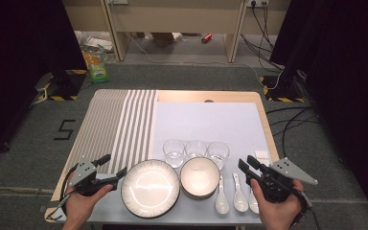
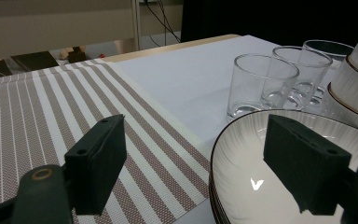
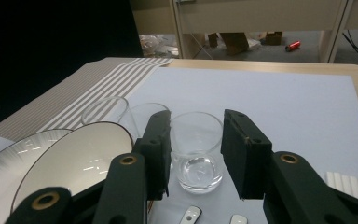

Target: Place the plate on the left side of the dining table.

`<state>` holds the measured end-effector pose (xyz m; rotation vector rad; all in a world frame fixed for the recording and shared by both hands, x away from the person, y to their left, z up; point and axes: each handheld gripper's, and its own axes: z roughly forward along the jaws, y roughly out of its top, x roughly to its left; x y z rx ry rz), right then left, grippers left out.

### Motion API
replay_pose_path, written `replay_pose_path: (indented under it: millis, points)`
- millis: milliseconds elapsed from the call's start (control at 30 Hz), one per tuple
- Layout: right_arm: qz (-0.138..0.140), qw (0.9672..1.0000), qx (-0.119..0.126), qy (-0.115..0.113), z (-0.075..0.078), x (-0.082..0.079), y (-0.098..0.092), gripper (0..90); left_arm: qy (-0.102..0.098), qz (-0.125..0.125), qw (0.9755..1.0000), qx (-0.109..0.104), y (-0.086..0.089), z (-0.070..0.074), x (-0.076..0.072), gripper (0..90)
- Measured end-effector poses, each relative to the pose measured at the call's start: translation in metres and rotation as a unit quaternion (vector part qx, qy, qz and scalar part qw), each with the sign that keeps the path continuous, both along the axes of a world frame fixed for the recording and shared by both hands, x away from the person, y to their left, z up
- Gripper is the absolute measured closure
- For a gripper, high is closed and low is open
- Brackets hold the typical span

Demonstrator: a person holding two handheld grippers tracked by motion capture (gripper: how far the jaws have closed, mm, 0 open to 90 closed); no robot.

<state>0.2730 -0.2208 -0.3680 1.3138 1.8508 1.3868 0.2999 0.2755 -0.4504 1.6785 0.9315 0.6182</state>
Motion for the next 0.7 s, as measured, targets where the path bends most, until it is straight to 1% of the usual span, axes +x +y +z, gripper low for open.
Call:
replay_pose_path:
  millis: [67,167,200,233,333,367,400,433,467,500,600,633,700]
  points:
    - [0.006,1.0000,0.002,0.001,0.000,0.001,0.002,62.5,-0.001,0.003,1.0000,-0.001,0.000,0.000,0.001,20.5]
    - [0.011,0.9999,0.004,0.005,-0.001,0.004,0.003,62.6,0.004,0.008,1.0000,0.000,0.001,0.000,0.001,20.4]
    - [0.014,0.9999,0.004,0.004,-0.002,0.004,0.004,62.7,0.003,0.006,1.0000,0.005,0.001,0.000,0.001,20.4]
    - [0.016,0.9999,0.004,0.005,-0.002,0.004,0.005,62.7,0.004,0.006,1.0000,0.000,0.001,-0.001,0.001,20.4]
    - [0.022,0.9997,0.001,0.009,-0.003,0.003,0.009,63.4,0.007,0.002,1.0000,-0.001,-0.001,-0.003,0.000,20.6]
    - [0.024,0.9997,0.000,0.010,-0.003,0.003,0.011,64.1,0.008,0.001,0.9999,0.006,0.000,-0.003,0.000,20.7]
    - [0.029,0.9995,0.001,0.011,-0.003,0.003,0.014,65.2,0.010,0.000,0.9999,0.001,-0.001,-0.004,-0.001,20.8]
    - [0.032,0.9994,-0.001,0.014,-0.003,0.002,0.017,66.5,0.010,0.000,0.9999,0.001,-0.001,-0.004,-0.001,21.0]
    - [0.038,0.9992,-0.009,0.013,-0.003,0.002,0.020,67.7,0.011,-0.002,0.9999,0.001,0.001,-0.004,-0.002,21.2]
    - [0.041,0.9989,-0.010,0.018,-0.003,0.002,0.024,68.8,0.012,-0.002,0.9999,-0.002,0.001,-0.004,-0.002,21.5]
    - [0.056,0.9980,-0.015,0.024,-0.002,0.000,0.035,72.1,0.016,-0.002,0.9999,-0.004,0.004,-0.005,-0.001,22.3]
    - [0.062,0.9977,-0.015,0.023,-0.002,0.000,0.038,73.4,0.019,-0.002,0.9998,-0.004,0.005,-0.005,-0.001,22.3]
    - [0.072,0.9969,-0.017,0.026,-0.002,-0.002,0.045,75.7,0.018,-0.002,0.9998,-0.002,0.006,-0.005,-0.002,22.5]
